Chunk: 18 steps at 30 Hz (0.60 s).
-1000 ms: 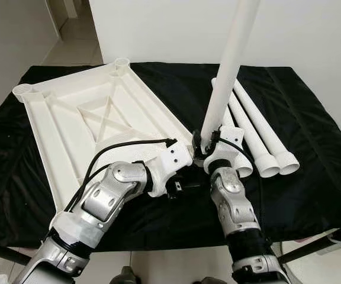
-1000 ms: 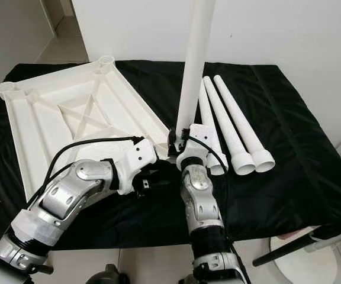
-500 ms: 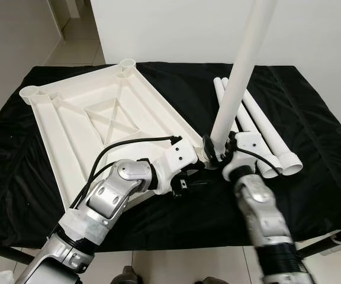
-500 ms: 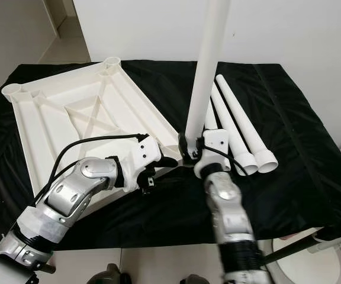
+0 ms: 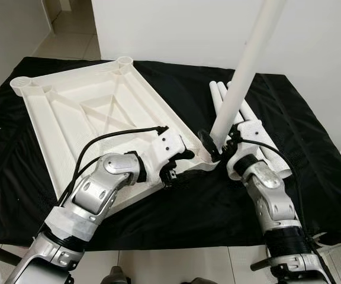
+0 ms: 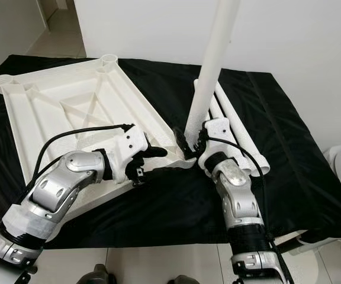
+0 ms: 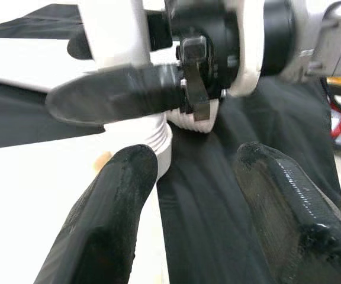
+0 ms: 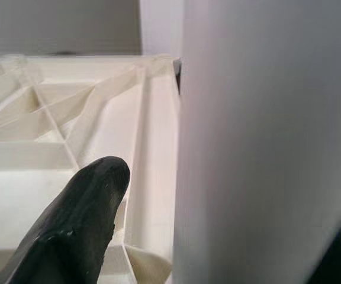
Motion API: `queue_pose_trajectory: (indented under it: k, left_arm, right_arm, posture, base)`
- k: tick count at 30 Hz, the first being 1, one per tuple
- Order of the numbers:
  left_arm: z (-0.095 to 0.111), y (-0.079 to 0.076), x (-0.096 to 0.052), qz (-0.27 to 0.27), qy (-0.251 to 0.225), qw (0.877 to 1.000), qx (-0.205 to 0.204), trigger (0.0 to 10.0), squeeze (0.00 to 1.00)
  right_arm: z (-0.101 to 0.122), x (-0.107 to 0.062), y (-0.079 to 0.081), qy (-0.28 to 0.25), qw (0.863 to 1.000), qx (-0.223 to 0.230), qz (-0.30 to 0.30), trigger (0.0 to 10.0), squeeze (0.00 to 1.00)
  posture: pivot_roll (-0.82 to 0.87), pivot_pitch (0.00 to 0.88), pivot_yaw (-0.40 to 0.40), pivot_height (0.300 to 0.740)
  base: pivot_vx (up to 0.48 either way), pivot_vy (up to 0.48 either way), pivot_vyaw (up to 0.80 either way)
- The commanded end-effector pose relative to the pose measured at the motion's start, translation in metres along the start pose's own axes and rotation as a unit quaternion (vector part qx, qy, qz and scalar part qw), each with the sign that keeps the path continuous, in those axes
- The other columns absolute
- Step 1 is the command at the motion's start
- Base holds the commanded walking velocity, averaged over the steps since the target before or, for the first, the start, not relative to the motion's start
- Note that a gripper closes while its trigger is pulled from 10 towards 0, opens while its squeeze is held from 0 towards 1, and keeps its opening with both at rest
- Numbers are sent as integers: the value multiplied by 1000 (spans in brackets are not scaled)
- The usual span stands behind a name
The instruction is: Building children table
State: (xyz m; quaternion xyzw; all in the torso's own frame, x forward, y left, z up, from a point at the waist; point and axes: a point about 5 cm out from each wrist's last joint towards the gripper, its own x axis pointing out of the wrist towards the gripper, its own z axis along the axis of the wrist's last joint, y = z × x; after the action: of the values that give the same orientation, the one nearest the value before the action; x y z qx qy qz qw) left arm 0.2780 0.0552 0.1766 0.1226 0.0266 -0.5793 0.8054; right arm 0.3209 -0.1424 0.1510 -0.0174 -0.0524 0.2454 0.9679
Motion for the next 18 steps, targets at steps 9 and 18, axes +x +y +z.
queue_pose_trajectory:
  k: [9, 18]
  left_arm:
    - [-6, -9, 2, -45, 25, 999, 16, 10000, 0]
    - [-4, -2, 2, -40, 20, 999, 4, 10000, 0]
  right_arm:
    - [-14, -2, -1, 31, 999, 5, 28, 10000, 0]
    - [-27, -6, 5, 45, 998, 21, 49, 0, 0]
  posture:
    - [30, 5, -26, 740]
    - [24, 0, -7, 740]
  base:
    - [0, 0, 0]
    - [0, 0, 0]
